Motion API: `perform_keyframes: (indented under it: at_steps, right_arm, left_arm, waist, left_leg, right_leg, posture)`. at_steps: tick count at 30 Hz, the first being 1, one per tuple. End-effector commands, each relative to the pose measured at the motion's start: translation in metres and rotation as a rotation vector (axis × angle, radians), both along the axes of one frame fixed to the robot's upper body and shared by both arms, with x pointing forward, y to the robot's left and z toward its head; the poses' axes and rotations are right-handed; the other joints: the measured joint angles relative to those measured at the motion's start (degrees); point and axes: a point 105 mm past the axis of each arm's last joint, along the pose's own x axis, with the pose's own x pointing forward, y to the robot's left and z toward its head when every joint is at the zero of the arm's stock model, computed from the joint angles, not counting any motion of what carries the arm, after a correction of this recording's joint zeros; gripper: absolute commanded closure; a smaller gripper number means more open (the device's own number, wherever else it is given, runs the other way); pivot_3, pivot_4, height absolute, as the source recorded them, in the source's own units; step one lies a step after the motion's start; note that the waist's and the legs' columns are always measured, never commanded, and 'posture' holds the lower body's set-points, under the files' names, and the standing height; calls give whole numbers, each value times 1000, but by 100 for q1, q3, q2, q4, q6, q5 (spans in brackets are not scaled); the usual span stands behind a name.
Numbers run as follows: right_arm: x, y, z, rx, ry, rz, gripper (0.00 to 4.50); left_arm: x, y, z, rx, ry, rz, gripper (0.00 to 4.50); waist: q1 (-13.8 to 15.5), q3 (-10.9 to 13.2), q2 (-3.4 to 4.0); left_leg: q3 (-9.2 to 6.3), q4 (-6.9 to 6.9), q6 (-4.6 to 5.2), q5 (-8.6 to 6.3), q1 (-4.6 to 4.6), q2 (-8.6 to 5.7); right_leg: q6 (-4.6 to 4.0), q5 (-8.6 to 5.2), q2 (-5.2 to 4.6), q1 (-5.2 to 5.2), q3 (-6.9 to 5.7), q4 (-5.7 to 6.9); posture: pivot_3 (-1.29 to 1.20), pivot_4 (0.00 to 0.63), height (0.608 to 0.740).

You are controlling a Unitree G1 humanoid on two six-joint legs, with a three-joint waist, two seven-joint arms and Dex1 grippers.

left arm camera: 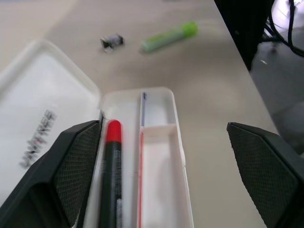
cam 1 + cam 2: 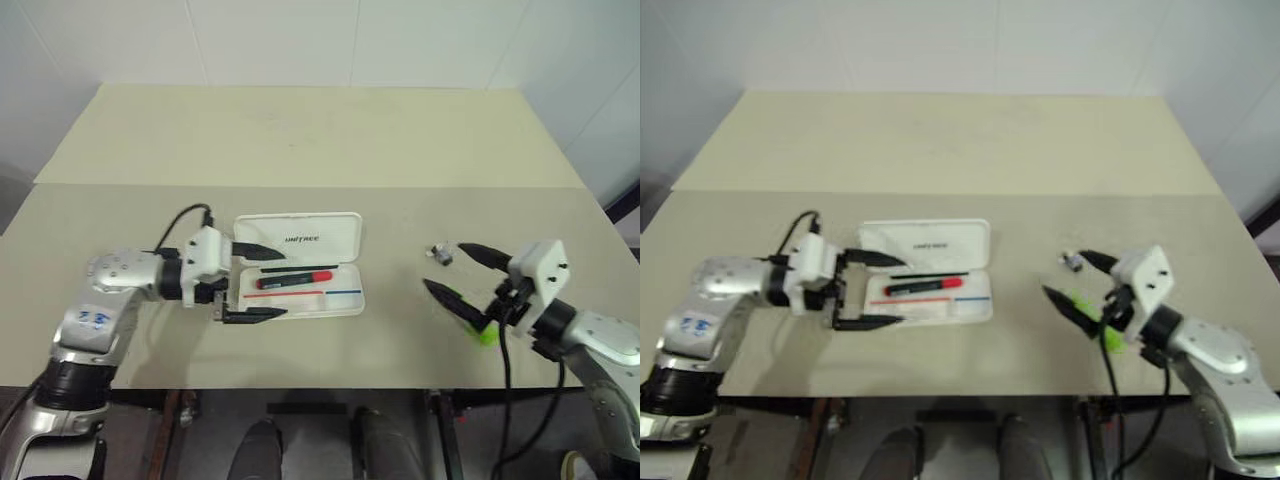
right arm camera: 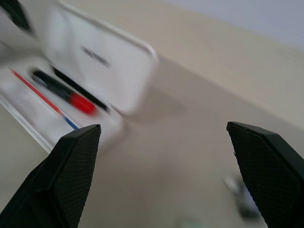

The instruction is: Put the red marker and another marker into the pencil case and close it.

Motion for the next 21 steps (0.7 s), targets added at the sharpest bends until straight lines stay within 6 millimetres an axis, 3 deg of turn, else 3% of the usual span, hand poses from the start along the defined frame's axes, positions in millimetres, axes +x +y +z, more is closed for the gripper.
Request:
perform_keyframes:
  at_steps: [1,6,21]
  right_arm:
    - [-6,-17,-1,-39,10,-34,0]
    - [-13,-33,-22,-44,98,-55,0]
    - [-21,-50,-71,-17,247,-85,0]
  left_arm:
    - [-13,2,19,-56,-13,-1,17]
    - [-21,10,21,-45,-10,30,17]
    - [-23,12,31,-37,-16,29,17]
  waist:
    - [-17,0,0]
    - [-75,0,0]
    - [-61,0,0]
  left_leg:
    - [0,0,0,0,2,0]
    - [2,3,3,2,8,0]
    - [3,5,4,3,5,0]
  right_leg:
    - [-7,-4,0,2,1,-1]
    - [-12,-7,1,4,3,-3]
    - [-15,-8,0,10,4,-21]
  posture:
    - [0,150,740]
    - [0,150,740]
    - [0,150,740]
